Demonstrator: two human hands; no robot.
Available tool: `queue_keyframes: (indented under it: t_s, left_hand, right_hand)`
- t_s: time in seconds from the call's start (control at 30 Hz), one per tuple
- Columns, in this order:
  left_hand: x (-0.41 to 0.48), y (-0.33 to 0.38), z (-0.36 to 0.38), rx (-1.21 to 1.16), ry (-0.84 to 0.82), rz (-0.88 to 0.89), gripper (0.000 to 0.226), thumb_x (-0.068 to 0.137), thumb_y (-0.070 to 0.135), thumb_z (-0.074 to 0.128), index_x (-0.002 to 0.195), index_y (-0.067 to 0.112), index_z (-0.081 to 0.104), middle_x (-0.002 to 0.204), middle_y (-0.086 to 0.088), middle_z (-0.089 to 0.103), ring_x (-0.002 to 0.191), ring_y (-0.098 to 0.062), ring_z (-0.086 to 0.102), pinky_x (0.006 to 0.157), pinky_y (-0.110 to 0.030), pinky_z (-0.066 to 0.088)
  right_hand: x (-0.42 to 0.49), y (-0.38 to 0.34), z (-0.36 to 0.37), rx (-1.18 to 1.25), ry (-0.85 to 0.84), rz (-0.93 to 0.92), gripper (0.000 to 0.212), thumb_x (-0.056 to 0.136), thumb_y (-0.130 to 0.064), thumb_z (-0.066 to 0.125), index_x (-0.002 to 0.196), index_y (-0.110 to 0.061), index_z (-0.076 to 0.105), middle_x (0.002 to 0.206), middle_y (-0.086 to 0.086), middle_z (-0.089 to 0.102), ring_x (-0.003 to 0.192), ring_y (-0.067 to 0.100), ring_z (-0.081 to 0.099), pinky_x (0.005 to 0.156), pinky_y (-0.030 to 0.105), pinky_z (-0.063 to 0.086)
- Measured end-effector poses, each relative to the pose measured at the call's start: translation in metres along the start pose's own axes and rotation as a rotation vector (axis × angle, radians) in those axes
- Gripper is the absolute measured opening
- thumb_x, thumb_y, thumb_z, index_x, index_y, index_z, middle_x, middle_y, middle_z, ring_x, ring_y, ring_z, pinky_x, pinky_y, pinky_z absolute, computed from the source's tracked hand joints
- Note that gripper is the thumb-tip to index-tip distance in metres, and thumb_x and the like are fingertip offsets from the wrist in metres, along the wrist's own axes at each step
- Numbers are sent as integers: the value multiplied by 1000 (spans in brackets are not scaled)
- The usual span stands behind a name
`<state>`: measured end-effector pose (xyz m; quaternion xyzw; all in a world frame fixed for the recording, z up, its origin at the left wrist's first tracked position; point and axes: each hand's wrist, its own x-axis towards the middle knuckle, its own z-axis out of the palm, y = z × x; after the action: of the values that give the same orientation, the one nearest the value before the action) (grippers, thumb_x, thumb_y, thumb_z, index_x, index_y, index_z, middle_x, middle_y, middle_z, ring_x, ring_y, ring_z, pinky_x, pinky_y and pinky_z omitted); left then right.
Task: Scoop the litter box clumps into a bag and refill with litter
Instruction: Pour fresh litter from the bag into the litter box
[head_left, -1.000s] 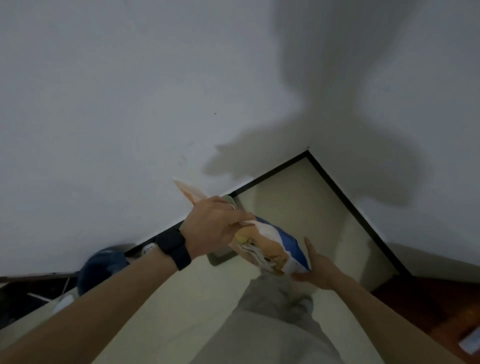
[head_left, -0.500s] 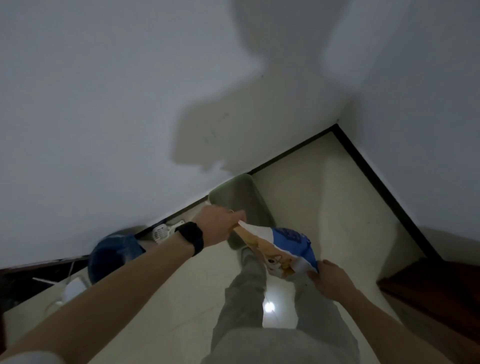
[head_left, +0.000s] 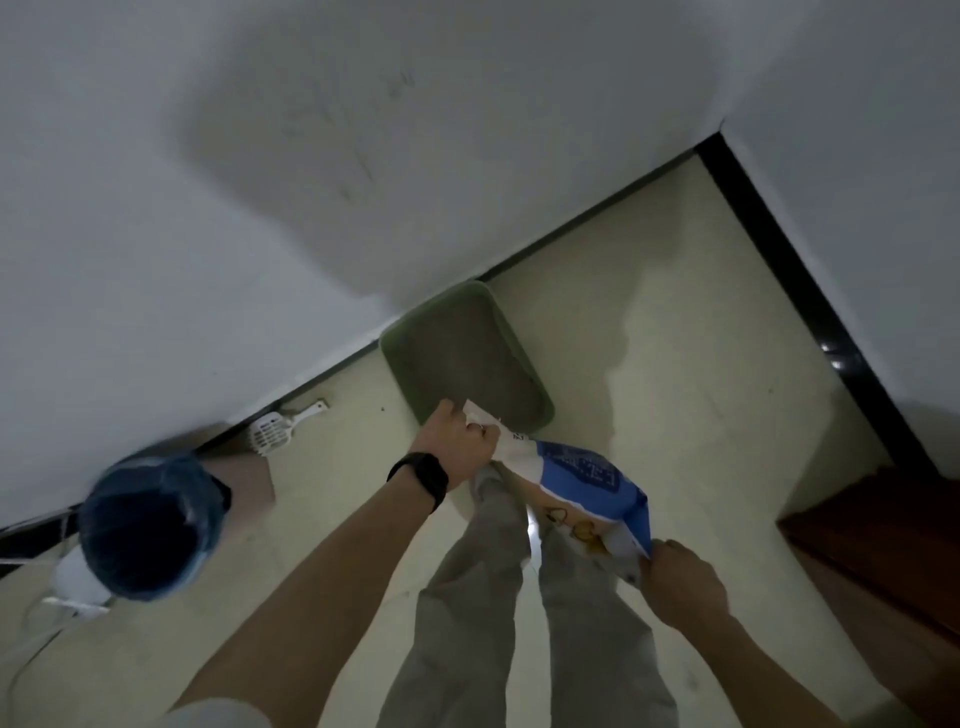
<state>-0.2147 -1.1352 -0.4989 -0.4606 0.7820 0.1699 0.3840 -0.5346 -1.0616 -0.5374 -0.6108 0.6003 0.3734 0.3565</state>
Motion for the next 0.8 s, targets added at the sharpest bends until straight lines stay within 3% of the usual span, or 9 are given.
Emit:
queue_keyframes:
  t_s: [0.17, 0.3, 0.5, 0.7, 0.8]
  left_hand:
    - [49, -3, 26, 6, -59, -30, 35, 102, 13, 34, 136, 8, 42, 123, -9, 63, 108, -28, 59, 101, -40, 31]
    - [70, 10, 37, -33, -93, -66, 32, 100, 13, 33, 129, 12, 47, 122, -5, 63, 109, -26, 59, 101, -39, 30]
    - [84, 13, 50, -80, -105, -105, 30, 100, 13, 34, 126, 16, 49, 120, -2, 64, 108, -24, 59, 101, -40, 30]
    - [94, 10, 60, -132, -84, -146, 35, 99, 11, 32, 131, 18, 47, 128, -2, 61, 109, -25, 60, 106, -43, 26]
    - [103, 12, 62, -163, -77, -176, 37, 99, 10, 31, 131, 20, 47, 128, 0, 61, 108, -23, 61, 107, -42, 25]
  right_hand:
    - [42, -1, 16, 25, -30, 4, 18, 98, -34, 36, 88, -21, 45, 93, 1, 57, 78, 18, 54, 71, 29, 46]
    - [51, 2, 23, -34, -122, -29, 20, 99, -36, 37, 91, -18, 42, 101, 4, 60, 92, 23, 62, 75, 30, 46]
    - [46, 14, 28, 50, -47, 26, 18, 99, -36, 38, 88, -22, 40, 86, -1, 53, 72, 17, 49, 66, 27, 40]
    - [43, 16, 27, 124, 39, 46, 21, 100, -36, 37, 96, -19, 47, 87, -1, 54, 76, 17, 55, 70, 28, 45]
    - [45, 12, 22, 119, 46, 55, 20, 100, -34, 38, 101, -17, 49, 87, -2, 52, 75, 15, 51, 69, 24, 40]
